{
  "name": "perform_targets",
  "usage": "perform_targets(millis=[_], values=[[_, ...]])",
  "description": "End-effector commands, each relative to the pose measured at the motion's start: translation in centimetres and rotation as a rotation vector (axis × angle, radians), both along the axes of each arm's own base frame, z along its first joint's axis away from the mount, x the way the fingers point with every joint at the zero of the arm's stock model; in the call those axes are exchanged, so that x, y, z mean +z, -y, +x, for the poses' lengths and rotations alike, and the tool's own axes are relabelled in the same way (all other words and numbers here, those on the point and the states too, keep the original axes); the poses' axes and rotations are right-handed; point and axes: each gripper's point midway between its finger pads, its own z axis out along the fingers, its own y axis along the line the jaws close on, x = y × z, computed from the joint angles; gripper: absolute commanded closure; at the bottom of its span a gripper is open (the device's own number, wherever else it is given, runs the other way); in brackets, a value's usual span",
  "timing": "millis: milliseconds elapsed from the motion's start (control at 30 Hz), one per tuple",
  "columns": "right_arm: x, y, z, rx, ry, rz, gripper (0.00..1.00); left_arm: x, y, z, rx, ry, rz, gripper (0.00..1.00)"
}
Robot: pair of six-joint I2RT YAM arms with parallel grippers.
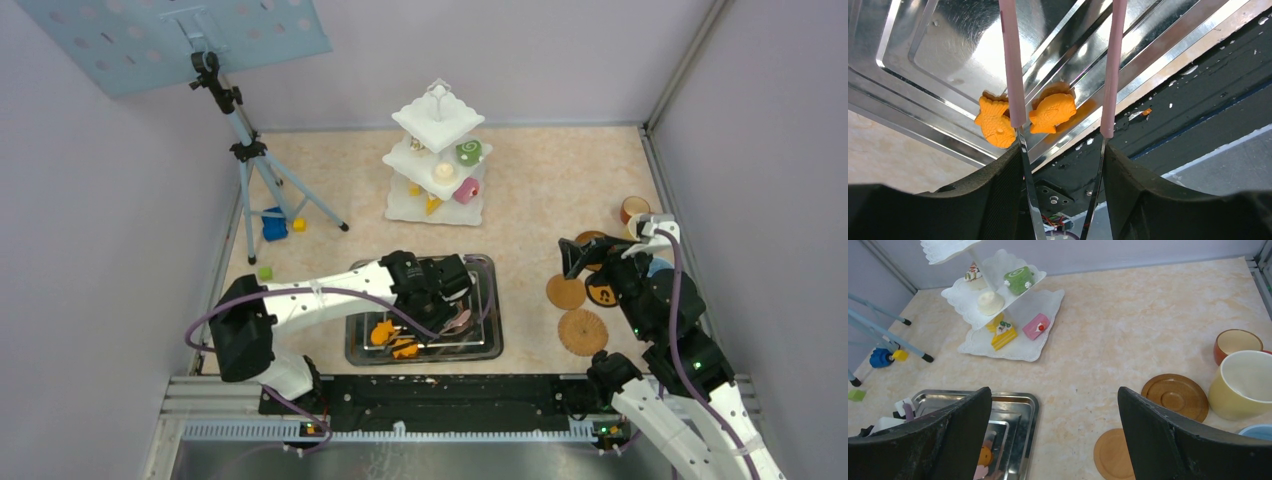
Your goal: Serve the afternoon tea
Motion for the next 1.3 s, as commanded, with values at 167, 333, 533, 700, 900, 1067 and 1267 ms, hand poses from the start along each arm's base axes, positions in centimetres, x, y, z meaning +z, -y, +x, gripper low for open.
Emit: perform_targets(millis=[167, 333, 533, 700, 900, 1067, 1267], values=[[0.9, -0.3, -0.1, 0.016, 0.031, 0.029, 0.06, -0.3, -0.1, 0.4, -0.001, 0.029, 0.025, 0.42], [0.9, -0.3, -0.1, 0.016, 0.030, 0.029, 0.06, -0.6, -0.1, 0.4, -0.004, 0.033, 0.045, 0.44], [0.9, -0.4, -0.1, 0.017, 0.031, 0.030, 0.06, -0.7, 0.2, 0.4, -0.011, 0.043, 0.066, 0.43], [0.9, -0.4, -0.1, 0.018, 0.031, 0.030, 0.06, -0.8, 0.3, 0.3, -0.015, 0.047, 0.079, 0.44], [0.9, -0.4, -0.2, 0.019, 0.033, 0.030, 0.06, -0.8, -0.1, 0.4, -0.012, 0.058, 0.097, 0.52], [1.0, -0.3, -0.2, 0.019, 0.035, 0.031, 0.06, -0.1, 0.6, 0.8, -0.009, 0.074, 0.068, 0.56], [1.0, -0.4, -0.2, 0.020, 0.035, 0.032, 0.06, 1.2, 1.4, 1.4, 0.002, 0.107, 0.017, 0.59]])
